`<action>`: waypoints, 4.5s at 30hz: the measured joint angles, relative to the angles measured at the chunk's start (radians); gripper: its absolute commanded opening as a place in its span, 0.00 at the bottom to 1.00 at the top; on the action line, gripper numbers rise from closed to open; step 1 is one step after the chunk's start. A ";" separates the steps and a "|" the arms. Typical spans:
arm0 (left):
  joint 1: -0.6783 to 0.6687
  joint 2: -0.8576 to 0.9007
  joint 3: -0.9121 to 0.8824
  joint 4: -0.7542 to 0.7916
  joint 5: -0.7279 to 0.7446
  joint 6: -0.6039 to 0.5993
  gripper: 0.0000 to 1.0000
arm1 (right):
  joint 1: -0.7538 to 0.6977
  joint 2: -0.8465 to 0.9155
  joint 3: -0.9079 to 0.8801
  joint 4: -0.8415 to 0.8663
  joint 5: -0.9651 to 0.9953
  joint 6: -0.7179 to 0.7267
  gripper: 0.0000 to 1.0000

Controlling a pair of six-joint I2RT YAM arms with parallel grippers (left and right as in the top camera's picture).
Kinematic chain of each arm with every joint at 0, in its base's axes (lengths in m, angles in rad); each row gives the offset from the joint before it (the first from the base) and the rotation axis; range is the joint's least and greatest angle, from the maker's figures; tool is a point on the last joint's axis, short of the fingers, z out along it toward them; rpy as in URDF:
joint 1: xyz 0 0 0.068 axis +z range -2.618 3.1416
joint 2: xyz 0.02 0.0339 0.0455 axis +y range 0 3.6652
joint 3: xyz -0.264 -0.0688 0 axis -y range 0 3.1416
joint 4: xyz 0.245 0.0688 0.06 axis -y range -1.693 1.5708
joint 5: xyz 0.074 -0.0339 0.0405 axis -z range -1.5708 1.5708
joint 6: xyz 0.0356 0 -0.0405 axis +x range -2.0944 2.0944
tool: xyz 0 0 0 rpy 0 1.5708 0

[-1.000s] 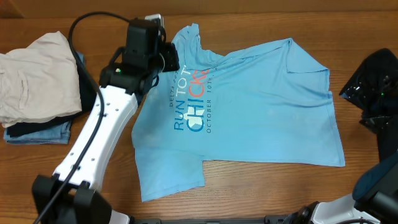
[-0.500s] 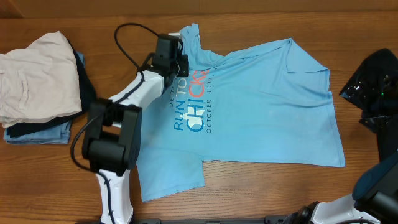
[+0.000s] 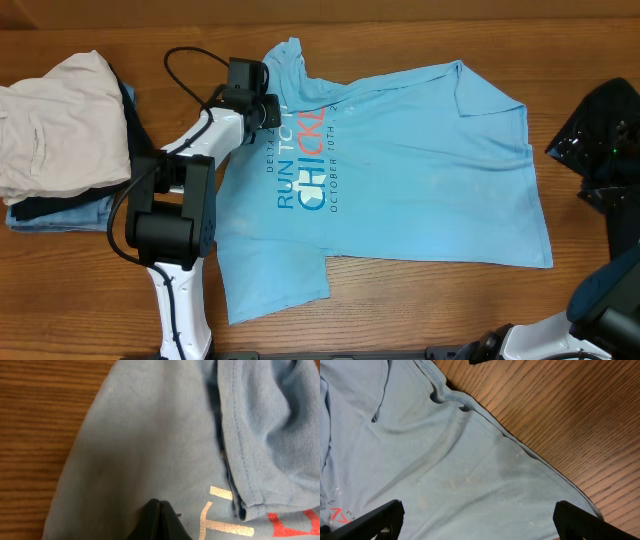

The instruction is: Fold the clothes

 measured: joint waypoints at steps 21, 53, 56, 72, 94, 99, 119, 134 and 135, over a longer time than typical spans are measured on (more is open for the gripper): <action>-0.002 -0.369 -0.023 -0.183 0.132 -0.071 0.41 | 0.000 0.000 0.000 0.000 0.000 0.000 1.00; -0.086 -0.027 -0.023 0.042 0.034 -0.222 0.31 | 0.000 0.000 0.000 0.000 0.000 0.000 1.00; -0.086 -0.027 -0.023 0.048 0.031 -0.240 0.27 | 0.000 0.000 0.000 0.000 0.000 0.000 1.00; -0.086 -0.027 -0.023 0.227 0.101 -0.295 0.04 | 0.000 0.000 0.000 0.000 0.000 0.000 1.00; -0.086 -0.023 -0.021 0.643 0.106 -0.316 0.04 | 0.000 0.000 0.000 0.000 0.000 -0.001 1.00; -0.087 0.100 0.061 0.662 0.114 -0.316 0.04 | 0.000 0.000 0.000 0.001 0.000 0.000 1.00; -0.087 0.418 0.552 0.510 0.154 -0.266 0.46 | 0.000 0.000 0.000 0.000 0.000 0.000 1.00; -0.003 0.433 1.199 -0.390 0.207 -0.018 0.52 | 0.000 0.000 0.000 0.000 0.000 0.000 1.00; 0.019 0.433 1.202 -0.450 0.192 -0.012 0.43 | 0.000 0.000 0.000 0.000 0.000 0.000 1.00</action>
